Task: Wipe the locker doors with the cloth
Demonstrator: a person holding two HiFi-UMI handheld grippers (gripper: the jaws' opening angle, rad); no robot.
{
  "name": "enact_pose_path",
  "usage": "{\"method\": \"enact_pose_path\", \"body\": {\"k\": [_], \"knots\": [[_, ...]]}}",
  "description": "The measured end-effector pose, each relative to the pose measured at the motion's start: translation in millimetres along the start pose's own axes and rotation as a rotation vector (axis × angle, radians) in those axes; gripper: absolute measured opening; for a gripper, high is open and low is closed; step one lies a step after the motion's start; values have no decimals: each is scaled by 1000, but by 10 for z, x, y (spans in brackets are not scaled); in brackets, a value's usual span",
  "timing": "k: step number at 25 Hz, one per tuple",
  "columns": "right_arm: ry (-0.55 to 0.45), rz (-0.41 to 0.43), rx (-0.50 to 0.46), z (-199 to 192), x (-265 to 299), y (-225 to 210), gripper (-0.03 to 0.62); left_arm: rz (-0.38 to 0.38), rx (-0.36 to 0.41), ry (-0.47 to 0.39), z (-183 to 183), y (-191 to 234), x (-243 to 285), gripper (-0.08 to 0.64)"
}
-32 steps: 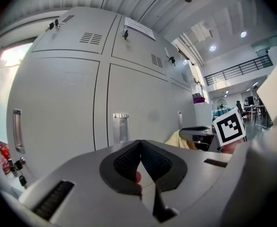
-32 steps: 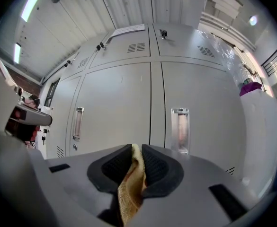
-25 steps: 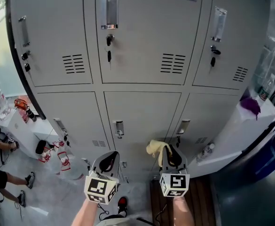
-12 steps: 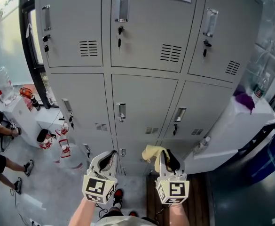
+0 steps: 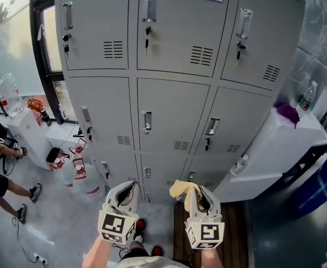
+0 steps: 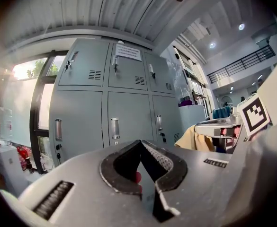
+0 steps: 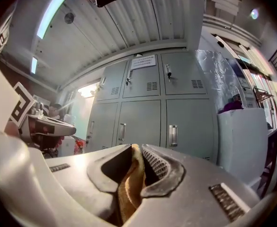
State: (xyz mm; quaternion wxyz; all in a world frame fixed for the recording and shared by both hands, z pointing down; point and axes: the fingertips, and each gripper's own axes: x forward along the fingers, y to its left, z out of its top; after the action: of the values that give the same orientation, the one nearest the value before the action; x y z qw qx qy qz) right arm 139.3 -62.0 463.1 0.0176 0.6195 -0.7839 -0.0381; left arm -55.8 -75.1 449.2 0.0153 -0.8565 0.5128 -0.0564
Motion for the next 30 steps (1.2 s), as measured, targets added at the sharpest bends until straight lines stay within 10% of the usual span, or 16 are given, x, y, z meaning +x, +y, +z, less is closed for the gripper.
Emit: {"method": "enact_pose_path", "body": {"k": [30], "knots": [[20,2,25,-174,-305,-94,72,26,4,21,-82,-186,-203,20]]}}
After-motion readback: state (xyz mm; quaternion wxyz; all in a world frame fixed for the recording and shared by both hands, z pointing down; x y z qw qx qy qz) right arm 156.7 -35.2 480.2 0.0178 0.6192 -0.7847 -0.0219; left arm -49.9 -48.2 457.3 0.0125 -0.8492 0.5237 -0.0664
